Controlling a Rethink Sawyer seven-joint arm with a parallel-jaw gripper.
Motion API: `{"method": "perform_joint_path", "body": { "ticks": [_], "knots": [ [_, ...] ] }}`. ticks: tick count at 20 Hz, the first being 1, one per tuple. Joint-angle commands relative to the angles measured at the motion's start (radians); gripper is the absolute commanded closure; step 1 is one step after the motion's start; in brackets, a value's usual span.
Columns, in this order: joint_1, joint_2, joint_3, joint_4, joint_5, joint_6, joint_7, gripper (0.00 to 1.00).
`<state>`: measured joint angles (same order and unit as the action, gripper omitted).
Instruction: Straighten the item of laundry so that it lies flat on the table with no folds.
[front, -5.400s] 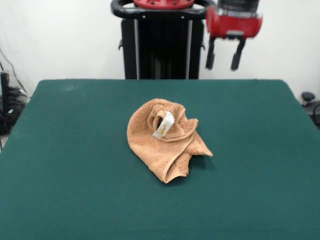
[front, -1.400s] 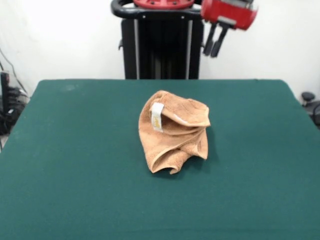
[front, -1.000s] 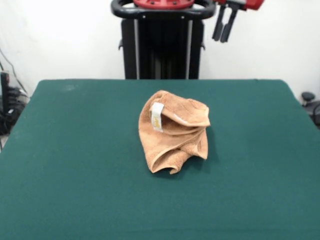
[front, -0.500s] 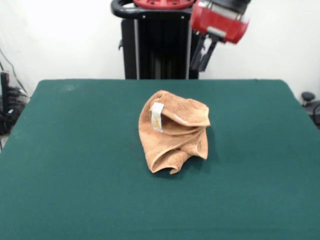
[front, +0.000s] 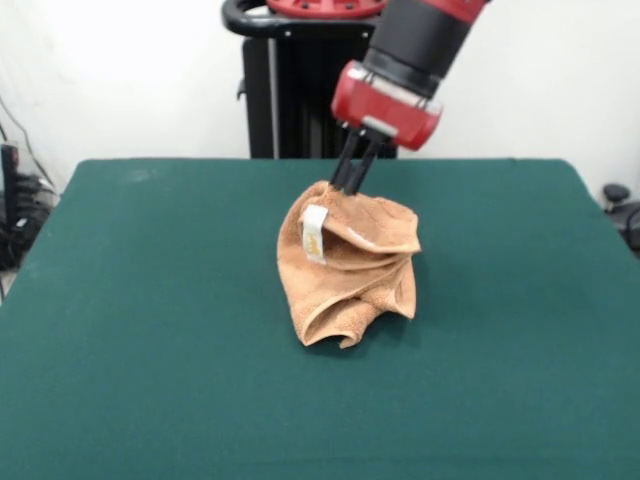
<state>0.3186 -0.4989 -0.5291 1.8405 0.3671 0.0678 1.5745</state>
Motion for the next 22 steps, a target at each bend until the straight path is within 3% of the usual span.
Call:
{"method": "perform_joint_path", "body": {
  "ticks": [1,5,6,12,16,22],
  "knots": [
    [0.006,0.084,0.151,0.052,0.098,-0.103,0.357,1.0],
    [-0.021,0.079,0.18,0.059,0.079,-0.172,0.339,1.0],
    [-0.031,0.075,0.191,0.063,0.082,-0.174,0.333,0.0],
    [-0.09,0.049,0.255,0.077,0.075,-0.128,0.314,0.0],
    [-0.173,0.023,0.353,0.125,0.055,-0.209,0.373,0.0],
    [-0.196,0.051,0.382,0.124,0.062,-0.231,0.365,0.0]
  ]
}}
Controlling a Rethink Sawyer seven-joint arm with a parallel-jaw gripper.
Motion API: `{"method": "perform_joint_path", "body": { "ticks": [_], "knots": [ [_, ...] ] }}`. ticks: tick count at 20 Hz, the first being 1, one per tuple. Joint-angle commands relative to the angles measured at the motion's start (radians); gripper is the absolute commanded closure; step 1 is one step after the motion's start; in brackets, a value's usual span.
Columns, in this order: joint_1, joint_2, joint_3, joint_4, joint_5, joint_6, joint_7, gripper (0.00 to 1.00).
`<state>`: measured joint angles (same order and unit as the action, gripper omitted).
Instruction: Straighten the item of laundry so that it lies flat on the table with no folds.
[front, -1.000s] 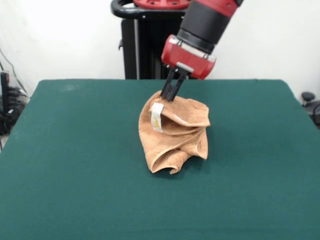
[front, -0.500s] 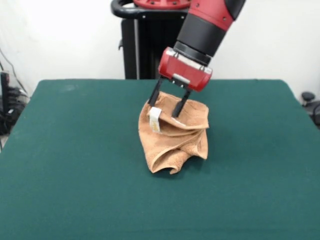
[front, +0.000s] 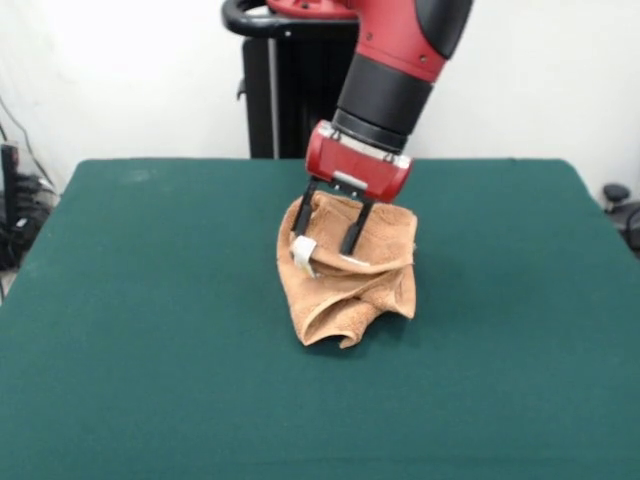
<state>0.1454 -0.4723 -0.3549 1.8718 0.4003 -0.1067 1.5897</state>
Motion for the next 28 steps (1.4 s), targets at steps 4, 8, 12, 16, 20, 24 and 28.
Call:
{"method": "perform_joint_path", "body": {
  "ticks": [4,8,12,16,20,24,28],
  "knots": [
    [0.005,0.036,0.183,0.075,0.037,0.007,0.306,0.0],
    [0.027,0.04,0.157,0.056,0.046,0.072,0.284,1.0],
    [0.069,0.045,0.111,0.046,0.075,0.096,0.288,1.0],
    [0.098,0.025,0.082,0.06,0.1,0.091,0.3,1.0],
    [0.143,-0.088,0.042,0.091,0.104,0.215,0.291,1.0],
    [0.274,-0.17,-0.098,0.065,0.105,0.424,0.332,1.0],
    [0.335,-0.218,-0.161,0.038,0.081,0.543,0.361,1.0]
  ]
}}
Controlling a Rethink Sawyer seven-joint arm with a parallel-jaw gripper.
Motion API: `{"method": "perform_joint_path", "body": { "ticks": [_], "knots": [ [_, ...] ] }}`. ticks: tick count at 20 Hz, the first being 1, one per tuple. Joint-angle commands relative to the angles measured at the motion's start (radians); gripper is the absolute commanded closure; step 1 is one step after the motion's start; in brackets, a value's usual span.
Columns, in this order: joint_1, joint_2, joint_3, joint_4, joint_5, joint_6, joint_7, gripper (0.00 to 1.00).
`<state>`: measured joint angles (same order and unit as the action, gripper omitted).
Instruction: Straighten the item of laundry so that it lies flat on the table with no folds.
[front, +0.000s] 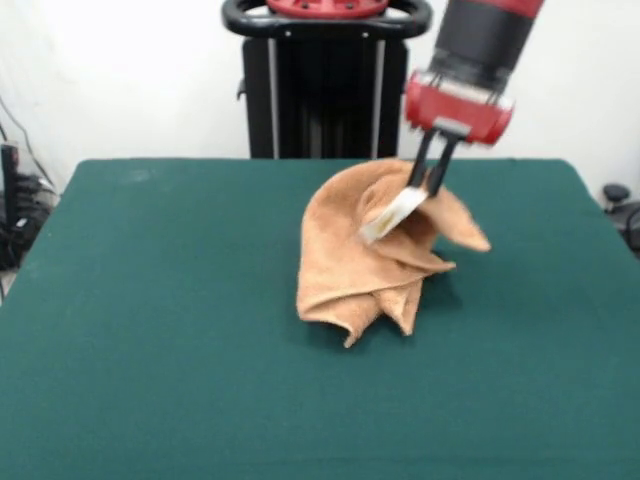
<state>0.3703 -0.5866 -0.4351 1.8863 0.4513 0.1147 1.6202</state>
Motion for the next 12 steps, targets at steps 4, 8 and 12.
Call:
{"method": "perform_joint_path", "body": {
  "ticks": [4,8,12],
  "knots": [
    [0.133,-0.135,-0.1,0.012,0.028,0.37,0.336,1.0],
    [0.154,-0.149,-0.128,-0.009,0.025,0.41,0.34,1.0],
    [0.175,-0.159,-0.15,-0.028,0.029,0.46,0.363,1.0]
  ]
}}
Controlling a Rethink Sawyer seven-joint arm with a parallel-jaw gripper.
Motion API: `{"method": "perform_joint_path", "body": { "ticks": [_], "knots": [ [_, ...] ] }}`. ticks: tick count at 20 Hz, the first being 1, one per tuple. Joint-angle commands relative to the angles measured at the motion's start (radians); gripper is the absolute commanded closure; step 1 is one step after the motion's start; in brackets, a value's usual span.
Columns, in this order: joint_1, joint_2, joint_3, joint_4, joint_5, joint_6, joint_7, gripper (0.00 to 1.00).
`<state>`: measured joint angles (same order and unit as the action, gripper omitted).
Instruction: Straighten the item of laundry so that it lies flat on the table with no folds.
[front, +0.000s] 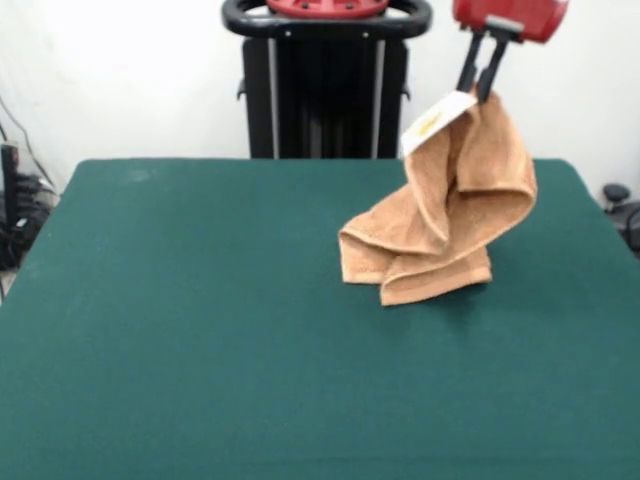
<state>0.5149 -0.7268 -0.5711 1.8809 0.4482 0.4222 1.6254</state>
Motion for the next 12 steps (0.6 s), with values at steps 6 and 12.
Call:
{"method": "perform_joint_path", "body": {
  "ticks": [6,12],
  "knots": [
    [0.122,-0.029,-0.108,-0.107,0.016,0.32,0.46,1.0],
    [0.198,-0.033,-0.189,-0.193,0.0,0.485,0.564,1.0]
  ]
}}
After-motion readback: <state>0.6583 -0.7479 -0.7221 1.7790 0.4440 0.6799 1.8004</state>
